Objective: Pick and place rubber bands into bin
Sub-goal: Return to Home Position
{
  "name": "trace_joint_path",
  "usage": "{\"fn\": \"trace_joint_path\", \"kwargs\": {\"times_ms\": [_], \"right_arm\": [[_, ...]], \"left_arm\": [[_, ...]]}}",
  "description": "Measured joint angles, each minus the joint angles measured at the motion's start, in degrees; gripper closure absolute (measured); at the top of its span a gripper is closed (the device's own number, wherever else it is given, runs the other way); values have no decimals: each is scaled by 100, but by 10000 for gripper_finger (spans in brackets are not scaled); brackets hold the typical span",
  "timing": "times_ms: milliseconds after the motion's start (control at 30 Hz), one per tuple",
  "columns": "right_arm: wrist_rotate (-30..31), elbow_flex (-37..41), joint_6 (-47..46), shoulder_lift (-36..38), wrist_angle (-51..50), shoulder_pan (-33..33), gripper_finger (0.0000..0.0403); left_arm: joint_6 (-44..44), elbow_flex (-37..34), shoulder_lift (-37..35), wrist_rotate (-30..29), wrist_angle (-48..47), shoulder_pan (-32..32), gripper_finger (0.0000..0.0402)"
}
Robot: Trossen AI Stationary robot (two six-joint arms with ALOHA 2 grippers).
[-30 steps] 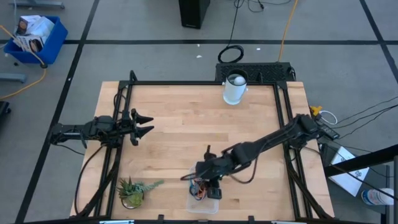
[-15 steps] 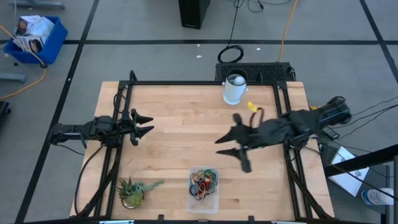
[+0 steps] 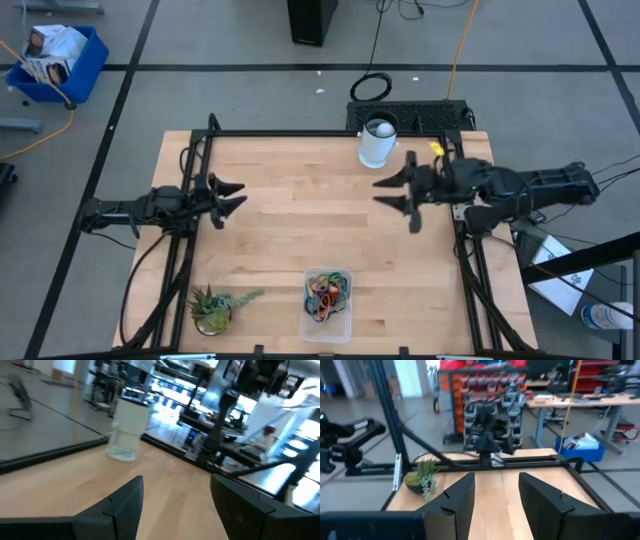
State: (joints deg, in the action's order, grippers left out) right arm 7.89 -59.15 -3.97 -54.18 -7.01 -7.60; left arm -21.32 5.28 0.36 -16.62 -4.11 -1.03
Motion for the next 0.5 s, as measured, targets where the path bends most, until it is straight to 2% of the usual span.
{"fn": "trace_joint_path", "kwargs": {"times_ms": [167,300,500], "right_arm": [[-49,1364,16,1296,350,627,256],[-52,2320,-144,2182,490,1027,253],[-60,3334,-258,3558,558,1349,256]], "left_arm": [[106,0,0,-506,2,1,165],[237,0,0,-659,2,1,165],[284,0,0,-963,-1,1,165]]}}
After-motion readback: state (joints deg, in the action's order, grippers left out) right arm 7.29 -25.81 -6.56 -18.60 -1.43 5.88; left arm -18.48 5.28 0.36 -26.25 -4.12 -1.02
